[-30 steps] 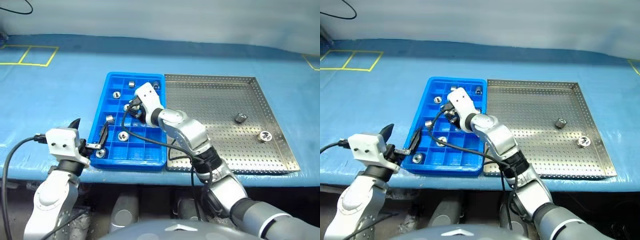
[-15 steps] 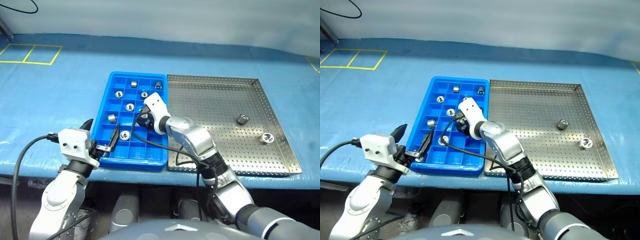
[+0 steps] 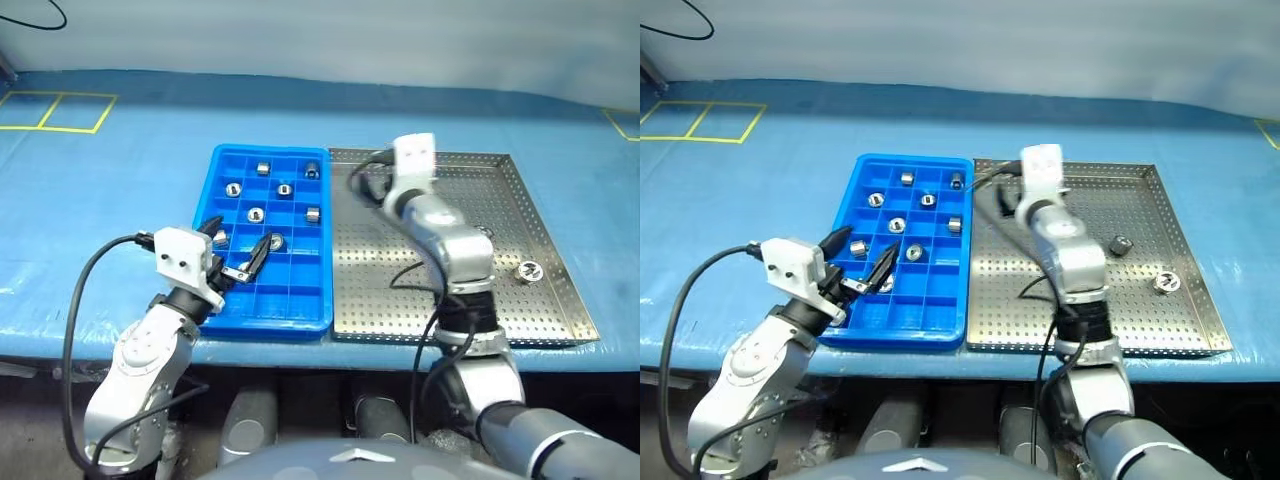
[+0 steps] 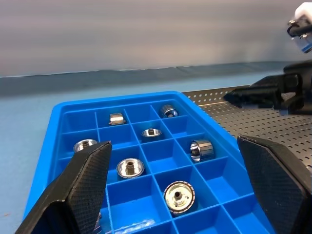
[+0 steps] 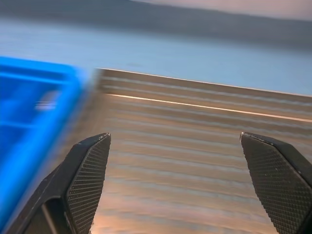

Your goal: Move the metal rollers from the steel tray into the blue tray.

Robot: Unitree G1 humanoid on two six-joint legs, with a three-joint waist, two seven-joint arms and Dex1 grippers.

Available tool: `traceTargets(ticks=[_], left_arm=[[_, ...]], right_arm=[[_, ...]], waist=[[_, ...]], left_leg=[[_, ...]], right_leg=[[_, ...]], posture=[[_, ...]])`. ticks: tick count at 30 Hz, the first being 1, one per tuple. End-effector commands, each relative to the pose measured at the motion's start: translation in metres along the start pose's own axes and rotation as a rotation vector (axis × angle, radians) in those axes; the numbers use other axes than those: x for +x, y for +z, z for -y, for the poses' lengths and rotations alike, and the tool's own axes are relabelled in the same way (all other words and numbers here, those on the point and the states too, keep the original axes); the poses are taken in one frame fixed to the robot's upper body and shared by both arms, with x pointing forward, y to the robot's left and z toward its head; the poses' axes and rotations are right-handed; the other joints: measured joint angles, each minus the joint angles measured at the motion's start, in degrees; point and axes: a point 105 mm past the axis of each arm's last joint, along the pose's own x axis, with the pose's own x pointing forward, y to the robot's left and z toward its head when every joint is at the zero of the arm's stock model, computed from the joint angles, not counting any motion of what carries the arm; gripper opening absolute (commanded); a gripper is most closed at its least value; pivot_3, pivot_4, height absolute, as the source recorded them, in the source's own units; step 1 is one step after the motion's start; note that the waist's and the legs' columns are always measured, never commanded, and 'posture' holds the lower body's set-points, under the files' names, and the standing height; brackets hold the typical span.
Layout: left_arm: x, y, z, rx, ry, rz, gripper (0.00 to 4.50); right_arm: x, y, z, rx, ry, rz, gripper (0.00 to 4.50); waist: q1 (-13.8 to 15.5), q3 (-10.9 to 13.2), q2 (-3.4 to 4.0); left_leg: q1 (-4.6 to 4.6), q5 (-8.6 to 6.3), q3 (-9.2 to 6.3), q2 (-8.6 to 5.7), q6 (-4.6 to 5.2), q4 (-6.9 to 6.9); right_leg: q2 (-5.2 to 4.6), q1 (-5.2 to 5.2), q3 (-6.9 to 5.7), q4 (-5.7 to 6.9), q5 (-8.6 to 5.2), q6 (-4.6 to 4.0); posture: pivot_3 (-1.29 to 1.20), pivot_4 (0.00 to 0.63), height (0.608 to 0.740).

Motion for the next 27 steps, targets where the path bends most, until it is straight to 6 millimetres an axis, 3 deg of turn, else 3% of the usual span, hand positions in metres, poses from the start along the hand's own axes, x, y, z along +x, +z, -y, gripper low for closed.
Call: traceTargets(ticks=[1, 7, 12, 16, 22, 27], left_arm=[[0.008, 0.005, 0.011, -0.023, -0.066, 0.033, 4.50], [0.015, 0.002, 0.021, -0.026, -0.120, 0.026, 4.50], [0.017, 0.001, 0.024, -0.022, -0.142, 0.022, 4.50], [0.018, 0.001, 0.026, -0.027, -0.151, 0.023, 4.50], [0.019, 0.000, 0.028, -0.039, -0.161, 0.021, 4.50], [0.019, -0.003, 0.028, -0.044, -0.163, 0.015, 4.50]], right_arm=[[0.011, -0.010, 0.036, 0.059, -0.176, -0.011, 4.48], [0.023, -0.027, 0.069, 0.067, -0.329, -0.047, 4.48], [0.026, -0.036, 0.079, 0.092, -0.368, -0.068, 4.48], [0.022, -0.056, 0.089, 0.148, -0.416, -0.122, 4.48], [0.012, -0.082, 0.088, 0.257, -0.423, -0.189, 4.48], [0.004, -0.084, 0.072, 0.267, -0.373, -0.191, 2.92]], waist=[[-1.2, 0.0, 0.03], [-4.4, 0.1, 0.13], [-4.6, 0.1, 0.13], [-4.6, 0.1, 0.13], [-4.4, 0.0, 0.15], [-4.4, 0.0, 0.17]], left_leg=[[0.01, 0.00, 0.01, 0.00, 0.01, -0.04], [0.05, -0.03, 0.06, 0.04, 0.06, -0.16], [0.06, -0.02, 0.06, 0.01, 0.06, -0.09], [0.07, -0.02, 0.07, 0.01, 0.07, -0.07], [0.10, -0.02, 0.03, 0.00, 0.07, -0.06], [0.16, -0.02, 0.02, 0.01, 0.08, -0.02]], right_leg=[[0.00, -0.01, 0.03, 0.00, 0.00, -0.01], [0.07, -0.07, 0.17, 0.06, 0.19, 0.30], [0.09, -0.02, 0.26, 0.05, 0.21, 0.35], [0.09, -0.01, 0.28, 0.05, 0.21, 0.35], [0.10, 0.08, 0.27, 0.04, 0.21, 0.36], [0.11, 0.15, 0.27, 0.05, 0.17, 0.31]], posture=[[0.08, 0.150, 0.740], [0.07, 0.150, 0.740], [0.07, 0.150, 0.740], [0.07, 0.150, 0.740], [0.07, 0.150, 0.740], [0.07, 0.150, 0.740]])
